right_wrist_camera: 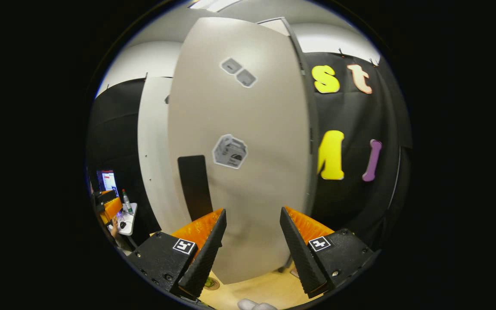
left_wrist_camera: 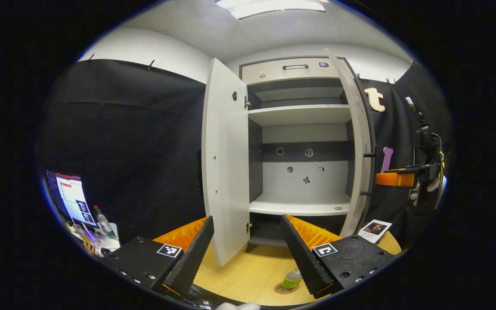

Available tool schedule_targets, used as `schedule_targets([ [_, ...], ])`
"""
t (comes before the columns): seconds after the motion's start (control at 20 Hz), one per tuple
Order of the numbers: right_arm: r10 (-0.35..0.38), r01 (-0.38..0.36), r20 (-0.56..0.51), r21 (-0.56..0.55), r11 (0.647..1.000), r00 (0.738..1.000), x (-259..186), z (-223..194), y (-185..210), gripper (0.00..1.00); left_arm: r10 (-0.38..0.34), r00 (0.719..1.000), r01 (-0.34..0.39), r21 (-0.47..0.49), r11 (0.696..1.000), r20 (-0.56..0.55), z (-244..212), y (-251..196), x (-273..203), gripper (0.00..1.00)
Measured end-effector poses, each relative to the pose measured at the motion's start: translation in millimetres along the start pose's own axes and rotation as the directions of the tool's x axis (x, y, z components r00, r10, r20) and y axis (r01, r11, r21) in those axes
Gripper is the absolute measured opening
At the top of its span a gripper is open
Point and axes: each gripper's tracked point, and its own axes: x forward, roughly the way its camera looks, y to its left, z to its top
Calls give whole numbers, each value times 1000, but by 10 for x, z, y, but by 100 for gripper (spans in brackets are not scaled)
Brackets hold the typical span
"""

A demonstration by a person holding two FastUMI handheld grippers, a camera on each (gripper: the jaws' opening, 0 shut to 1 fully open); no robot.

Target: Grasp the bottle in the cabinet with the left hand and place it on the coaster, then close the right door with the right hand and the left door with the left hand.

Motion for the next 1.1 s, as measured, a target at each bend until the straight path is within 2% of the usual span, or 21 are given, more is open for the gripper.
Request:
schedule_targets([
  [0.15, 77, -76, 16, -15, 997, 997, 30, 1, 250, 81, 17, 1000, -17, 4, 1000, -9, -25, 7, -70, 95],
  [0.25, 79, -78, 21, -37, 996, 997, -29, 0, 255, 83, 20, 1000, -20, 5, 1000, -11, -38, 11, -85, 95],
  [0.5, 52, -52, 21, -25, 998, 998, -201, -95, 192, 83, -41, 999, 42, -7, 999, 11, -18, 38, 16, 95],
  [0.75, -83, 83, 10, -7, 997, 997, -441, -214, -48, 82, -86, 996, 87, -22, 996, 32, 78, 402, 425, 95],
  [0.9, -186, 186, -5, 41, 982, 982, -556, -291, -123, 82, -65, 997, 66, -10, 998, 45, 172, 864, 757, 95],
  [1.1, -284, 286, -35, 79, 955, 958, -714, -346, -45, 82, -60, 997, 60, 7, 998, 49, 243, 1467, 1237, 95],
])
